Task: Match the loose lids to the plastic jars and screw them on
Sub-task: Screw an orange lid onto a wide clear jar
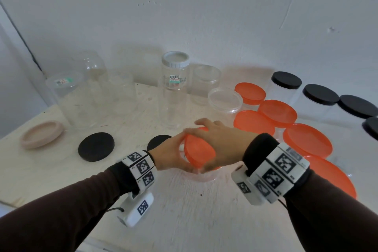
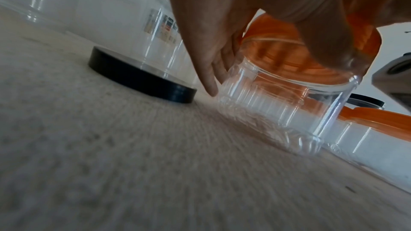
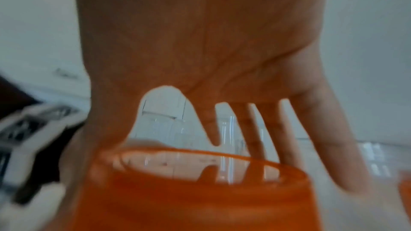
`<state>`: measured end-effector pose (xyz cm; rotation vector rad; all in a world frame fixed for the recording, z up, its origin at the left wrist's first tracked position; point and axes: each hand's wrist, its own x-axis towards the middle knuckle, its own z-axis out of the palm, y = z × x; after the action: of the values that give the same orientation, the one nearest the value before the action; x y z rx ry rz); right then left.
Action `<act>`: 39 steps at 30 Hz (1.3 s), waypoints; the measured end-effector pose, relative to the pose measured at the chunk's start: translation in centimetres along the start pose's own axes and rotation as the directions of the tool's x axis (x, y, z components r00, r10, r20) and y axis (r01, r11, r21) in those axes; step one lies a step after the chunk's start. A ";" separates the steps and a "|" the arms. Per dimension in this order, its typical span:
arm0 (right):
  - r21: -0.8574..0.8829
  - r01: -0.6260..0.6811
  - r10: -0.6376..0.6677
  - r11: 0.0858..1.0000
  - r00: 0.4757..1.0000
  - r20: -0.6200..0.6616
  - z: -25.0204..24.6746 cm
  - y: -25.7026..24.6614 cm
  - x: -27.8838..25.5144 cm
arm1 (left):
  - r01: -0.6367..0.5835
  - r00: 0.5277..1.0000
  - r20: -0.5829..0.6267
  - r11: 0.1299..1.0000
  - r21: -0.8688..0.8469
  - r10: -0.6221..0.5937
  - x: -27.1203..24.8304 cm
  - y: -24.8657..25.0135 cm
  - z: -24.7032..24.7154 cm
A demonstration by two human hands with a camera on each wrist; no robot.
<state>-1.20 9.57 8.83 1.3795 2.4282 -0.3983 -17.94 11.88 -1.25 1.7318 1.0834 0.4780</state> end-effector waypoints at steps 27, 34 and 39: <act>-0.037 0.019 -0.016 0.999 0.997 0.082 -0.6 -0.2 -0.1 | -0.019 0.999 0.046 0.998 -0.066 0.022 0.0 -0.7 0.1; -0.113 -0.167 0.148 0.980 0.976 -0.159 0.8 -1.3 0.2 | -0.025 0.999 0.046 0.997 -0.076 0.028 0.0 -0.3 0.1; 0.020 -0.034 0.033 0.999 0.998 0.053 -0.3 0.1 -0.3 | -0.013 0.999 0.043 0.999 -0.053 0.015 -0.1 -0.3 0.1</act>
<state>-1.00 9.47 9.25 1.3987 2.3616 -0.4480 -18.06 11.81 -1.59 1.6972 1.0199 0.4717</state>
